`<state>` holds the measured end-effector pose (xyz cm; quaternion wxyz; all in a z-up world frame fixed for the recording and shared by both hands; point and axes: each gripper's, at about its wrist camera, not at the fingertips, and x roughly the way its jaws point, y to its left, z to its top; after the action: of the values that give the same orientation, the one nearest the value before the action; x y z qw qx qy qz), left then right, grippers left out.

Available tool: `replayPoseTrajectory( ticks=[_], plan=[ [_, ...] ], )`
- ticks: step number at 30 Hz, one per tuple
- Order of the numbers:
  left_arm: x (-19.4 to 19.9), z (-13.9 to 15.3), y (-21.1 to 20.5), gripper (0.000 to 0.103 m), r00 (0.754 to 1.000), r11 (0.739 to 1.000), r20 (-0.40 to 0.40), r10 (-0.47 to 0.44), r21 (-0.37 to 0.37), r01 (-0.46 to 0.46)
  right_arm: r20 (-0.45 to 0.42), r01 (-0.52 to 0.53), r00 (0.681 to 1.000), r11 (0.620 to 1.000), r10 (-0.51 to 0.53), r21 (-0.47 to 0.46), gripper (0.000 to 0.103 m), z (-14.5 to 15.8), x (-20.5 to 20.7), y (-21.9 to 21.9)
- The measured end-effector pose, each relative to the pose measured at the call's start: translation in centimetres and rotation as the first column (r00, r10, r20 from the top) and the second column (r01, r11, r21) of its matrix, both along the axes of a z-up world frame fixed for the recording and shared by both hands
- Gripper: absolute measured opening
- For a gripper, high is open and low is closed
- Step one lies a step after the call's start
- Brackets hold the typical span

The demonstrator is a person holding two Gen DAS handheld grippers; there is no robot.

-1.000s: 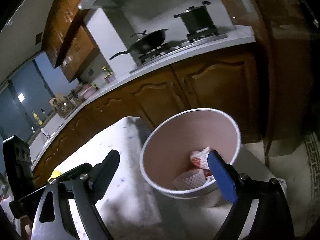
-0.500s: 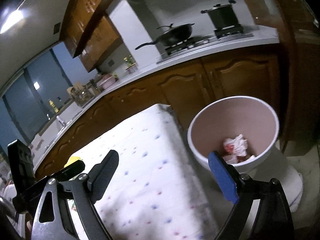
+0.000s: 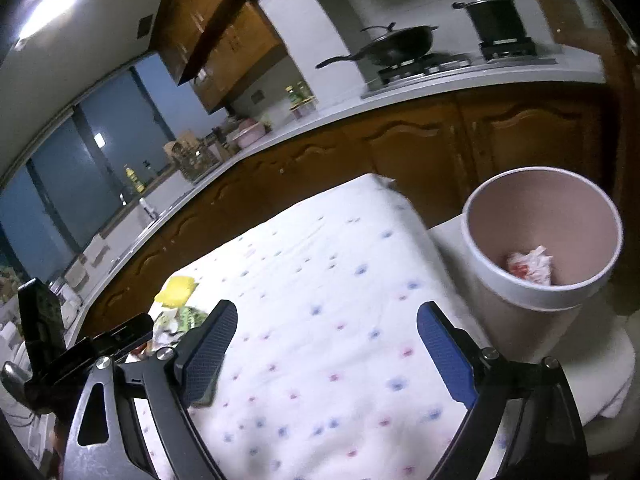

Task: Collect trash
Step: 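Move both open tools back over the drink pouch and milk carton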

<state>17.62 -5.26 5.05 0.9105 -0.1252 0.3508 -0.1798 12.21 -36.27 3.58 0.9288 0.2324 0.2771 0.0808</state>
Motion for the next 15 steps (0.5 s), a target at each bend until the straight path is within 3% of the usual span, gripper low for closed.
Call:
replayPoseTrajectory(
  ticks=[10,15],
  plan=[
    [-0.3,-0.4,6.9,0.074,0.995,0.995,0.0,0.103,0.02,-0.103,-0.027,-0.125,0.992,0.992,0.124,-0.015,0.093,-0.5,0.8,5.7],
    [0.2,-0.4,9.6,0.079,0.992,0.99,0.008,0.127,0.066,-0.127,-0.044,-0.192,0.981,0.981,0.191,-0.016,0.093,-0.9,1.0,9.4]
  ],
)
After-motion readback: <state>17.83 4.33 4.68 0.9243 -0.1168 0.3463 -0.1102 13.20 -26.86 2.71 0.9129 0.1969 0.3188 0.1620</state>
